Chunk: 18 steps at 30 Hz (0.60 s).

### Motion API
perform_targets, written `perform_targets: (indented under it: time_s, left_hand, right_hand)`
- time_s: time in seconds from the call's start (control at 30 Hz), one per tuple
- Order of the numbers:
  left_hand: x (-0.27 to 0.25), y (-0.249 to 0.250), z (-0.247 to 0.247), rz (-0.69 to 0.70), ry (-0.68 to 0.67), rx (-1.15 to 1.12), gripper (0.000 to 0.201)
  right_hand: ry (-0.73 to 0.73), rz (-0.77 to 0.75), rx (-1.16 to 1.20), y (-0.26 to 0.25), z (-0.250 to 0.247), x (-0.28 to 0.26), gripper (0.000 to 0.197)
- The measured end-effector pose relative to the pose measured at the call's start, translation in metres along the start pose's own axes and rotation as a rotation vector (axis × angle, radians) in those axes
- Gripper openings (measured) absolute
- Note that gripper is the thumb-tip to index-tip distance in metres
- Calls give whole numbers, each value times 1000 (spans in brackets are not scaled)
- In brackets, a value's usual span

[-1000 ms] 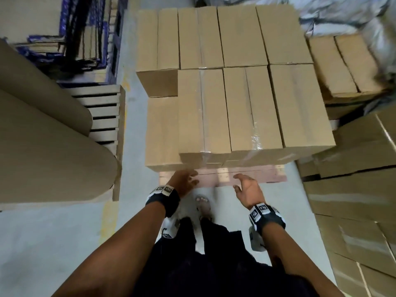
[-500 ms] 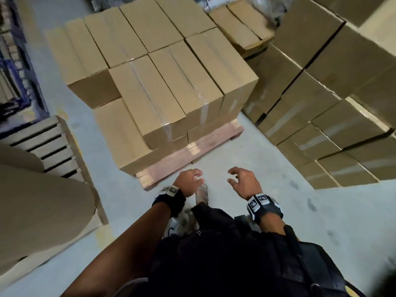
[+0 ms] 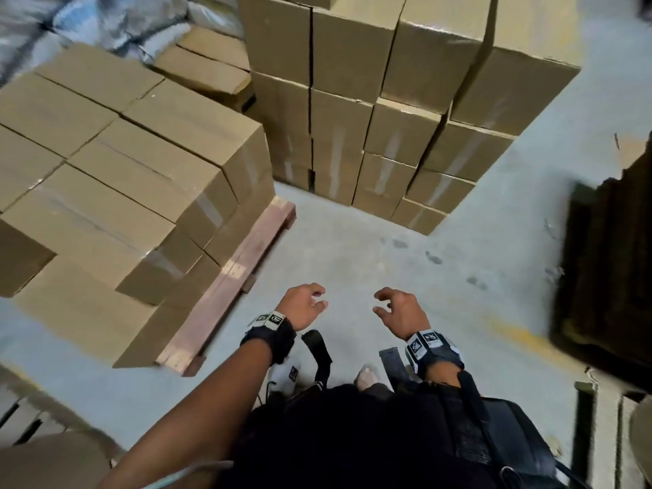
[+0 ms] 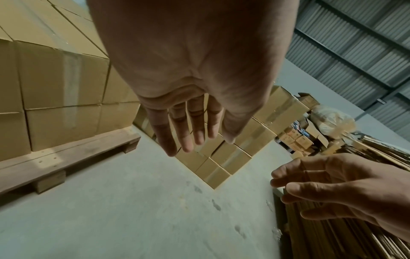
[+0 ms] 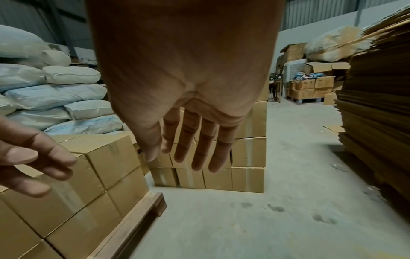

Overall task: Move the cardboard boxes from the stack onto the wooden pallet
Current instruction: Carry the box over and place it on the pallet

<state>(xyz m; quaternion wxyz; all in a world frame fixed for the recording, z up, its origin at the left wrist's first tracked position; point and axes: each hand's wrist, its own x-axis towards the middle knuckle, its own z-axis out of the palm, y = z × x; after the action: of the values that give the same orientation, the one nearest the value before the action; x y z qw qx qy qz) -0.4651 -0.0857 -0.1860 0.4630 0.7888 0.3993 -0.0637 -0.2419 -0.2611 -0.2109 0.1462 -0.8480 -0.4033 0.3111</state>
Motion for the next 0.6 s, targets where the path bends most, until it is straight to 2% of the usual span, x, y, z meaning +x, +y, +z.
perform_targets:
  time_s: [0.3,0.43,0.6]
  left_hand:
    - [5,74,88,78,-81,85,37]
    - [20,100,94,141,-88,128,38]
    - [47,118,87,158,-60,150,38]
  right_hand:
    - [16,56,50,91,-48,-33,33]
    - [42,54,87,105,-71,-30,34]
    - [39,65,94,109,-86,-15,35]
